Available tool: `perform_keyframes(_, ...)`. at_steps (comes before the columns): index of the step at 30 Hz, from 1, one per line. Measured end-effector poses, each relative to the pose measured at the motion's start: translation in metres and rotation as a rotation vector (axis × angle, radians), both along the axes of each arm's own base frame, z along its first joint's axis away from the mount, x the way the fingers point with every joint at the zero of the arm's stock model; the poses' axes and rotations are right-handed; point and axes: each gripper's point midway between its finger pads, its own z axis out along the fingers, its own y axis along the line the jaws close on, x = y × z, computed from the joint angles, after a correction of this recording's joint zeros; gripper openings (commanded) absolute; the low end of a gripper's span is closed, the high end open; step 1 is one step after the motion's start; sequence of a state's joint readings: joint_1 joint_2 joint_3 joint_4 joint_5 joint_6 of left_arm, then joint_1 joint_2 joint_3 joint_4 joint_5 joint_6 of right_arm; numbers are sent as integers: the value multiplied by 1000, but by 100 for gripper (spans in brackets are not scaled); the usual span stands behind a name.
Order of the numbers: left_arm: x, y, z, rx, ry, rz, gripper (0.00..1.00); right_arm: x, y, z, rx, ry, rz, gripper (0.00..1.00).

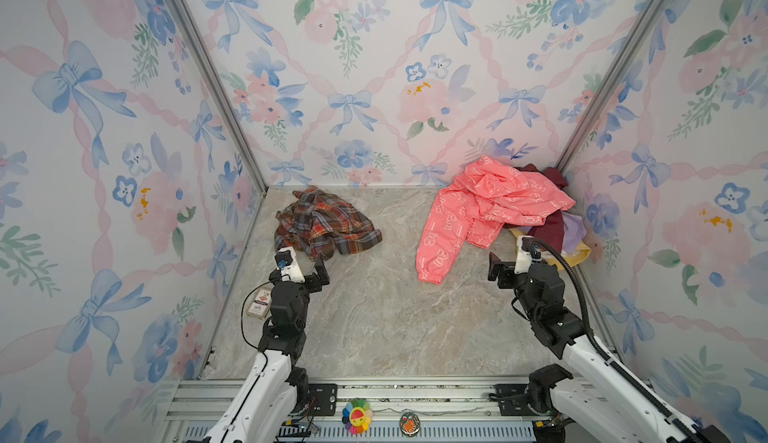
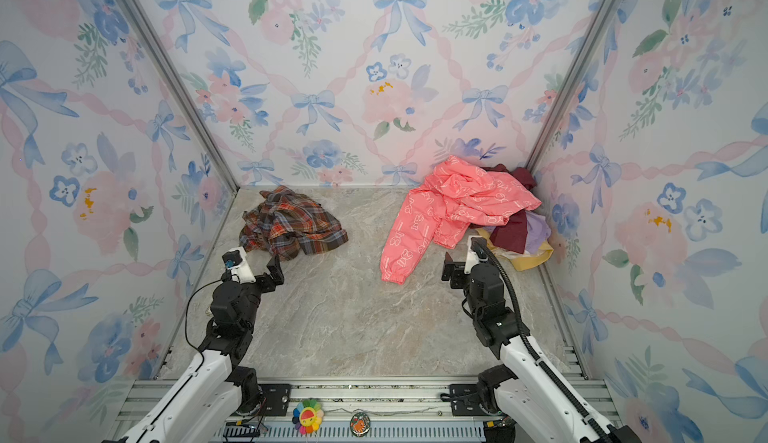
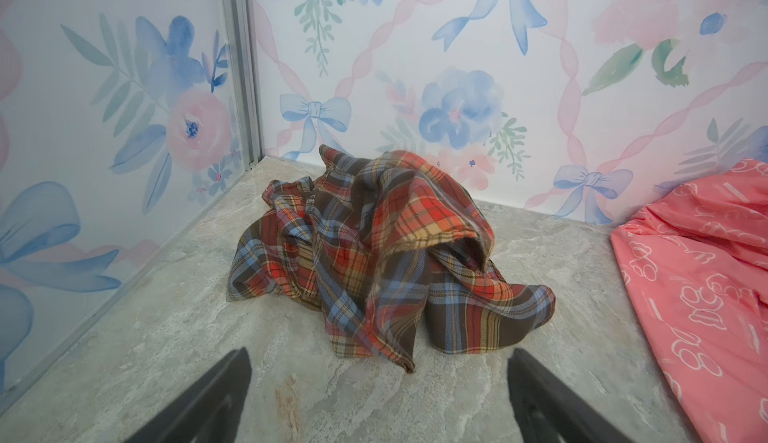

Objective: Pick out a specific cloth from the pile

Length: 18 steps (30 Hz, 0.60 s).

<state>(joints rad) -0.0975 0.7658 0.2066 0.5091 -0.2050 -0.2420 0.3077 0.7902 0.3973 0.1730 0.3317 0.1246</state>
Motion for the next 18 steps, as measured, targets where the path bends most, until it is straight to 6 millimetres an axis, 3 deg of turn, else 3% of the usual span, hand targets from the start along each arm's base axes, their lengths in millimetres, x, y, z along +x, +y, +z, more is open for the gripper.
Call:
perform_keyframes(3, 10, 0, -12, 10, 28, 3, 98, 3, -26, -21, -16, 12, -97, 97)
perform_keyframes(7, 20, 3, -36, 42, 90, 8, 98, 12, -51, -33, -31, 1, -196, 97)
perform_keyframes(12, 27, 15, -54, 62, 112, 39, 98, 21, -67, -61, -55, 8, -248, 97)
perform_keyframes(18, 31, 14, -64, 83, 86, 31, 98, 34, -76, -97, -74, 35, -275, 97)
